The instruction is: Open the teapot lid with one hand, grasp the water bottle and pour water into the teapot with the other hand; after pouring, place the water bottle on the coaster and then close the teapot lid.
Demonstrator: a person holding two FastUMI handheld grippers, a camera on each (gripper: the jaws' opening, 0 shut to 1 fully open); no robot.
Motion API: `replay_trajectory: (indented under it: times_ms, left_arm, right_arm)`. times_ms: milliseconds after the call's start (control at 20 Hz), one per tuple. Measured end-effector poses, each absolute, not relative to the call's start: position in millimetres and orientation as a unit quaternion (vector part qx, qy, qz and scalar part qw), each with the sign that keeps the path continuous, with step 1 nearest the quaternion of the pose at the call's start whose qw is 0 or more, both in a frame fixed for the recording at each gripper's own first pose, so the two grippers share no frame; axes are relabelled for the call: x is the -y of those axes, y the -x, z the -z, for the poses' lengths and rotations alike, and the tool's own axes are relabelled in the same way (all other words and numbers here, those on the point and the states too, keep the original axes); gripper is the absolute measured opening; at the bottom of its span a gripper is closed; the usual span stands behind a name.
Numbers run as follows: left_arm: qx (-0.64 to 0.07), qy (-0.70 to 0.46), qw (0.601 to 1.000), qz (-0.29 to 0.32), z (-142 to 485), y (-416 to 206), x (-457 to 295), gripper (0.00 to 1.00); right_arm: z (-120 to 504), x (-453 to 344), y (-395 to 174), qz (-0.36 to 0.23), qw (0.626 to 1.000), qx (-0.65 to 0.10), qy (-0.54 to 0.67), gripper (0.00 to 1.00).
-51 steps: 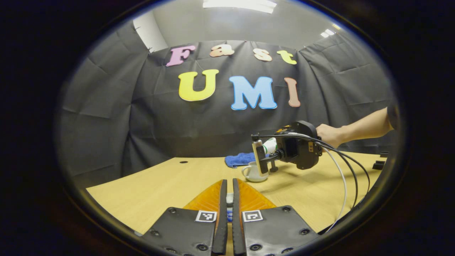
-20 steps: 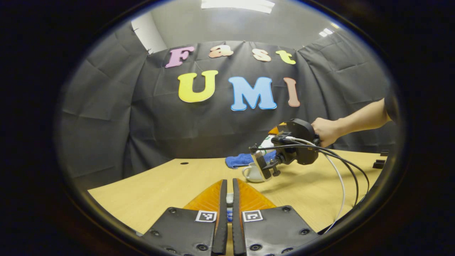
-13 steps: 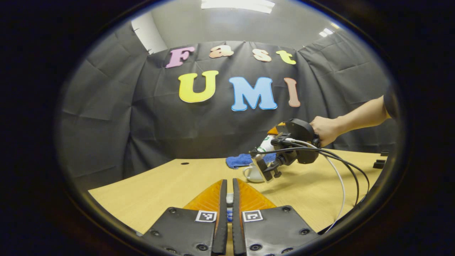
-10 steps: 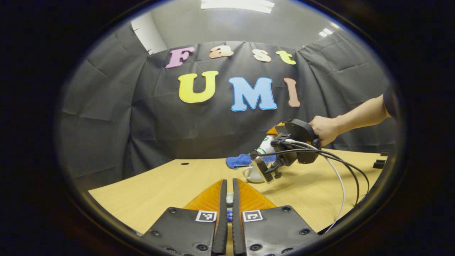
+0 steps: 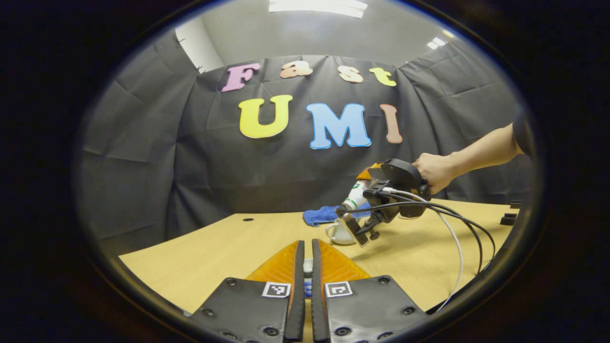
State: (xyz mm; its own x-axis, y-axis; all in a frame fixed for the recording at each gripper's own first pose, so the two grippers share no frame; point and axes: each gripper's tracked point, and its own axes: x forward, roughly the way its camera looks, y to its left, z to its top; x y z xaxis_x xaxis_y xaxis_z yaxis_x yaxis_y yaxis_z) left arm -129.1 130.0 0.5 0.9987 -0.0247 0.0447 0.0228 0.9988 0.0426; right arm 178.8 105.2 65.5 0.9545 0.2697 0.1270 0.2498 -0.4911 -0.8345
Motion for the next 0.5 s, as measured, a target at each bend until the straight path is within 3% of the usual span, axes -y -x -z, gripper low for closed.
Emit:
replay_trajectory:
  times_ms: [250, 300, 350, 450, 500]
  left_arm:
    - [0.023, -0.022, 0.999, 0.012, -1.1, 130.3, -130.1, 0.16]
    - [0.022, -0.023, 0.999, 0.013, -1.4, 130.1, -129.7, 0.12]
    - [0.021, -0.023, 0.999, 0.013, -0.6, 129.6, -128.6, 0.16]
    - [0.022, -0.024, 0.999, 0.015, -0.7, 130.8, -127.0, 0.12]
    - [0.024, -0.025, 0.999, 0.015, -1.3, 131.1, -127.7, 0.16]
  right_arm:
    - [-68.0, -111.5, -174.8, -0.005, 0.464, 0.166, 0.87, 0.72]
    - [-67.7, -111.7, -173.8, -0.004, 0.463, 0.166, 0.871, 0.72]
    - [-67.3, -111.9, -174.4, -0.003, 0.46, 0.165, 0.872, 0.72]
    - [-67.0, -113.8, -173.5, -0.003, 0.455, 0.167, 0.875, 0.72]
    - [-66.6, -114.7, -173.6, -0.004, 0.452, 0.168, 0.876, 0.72]
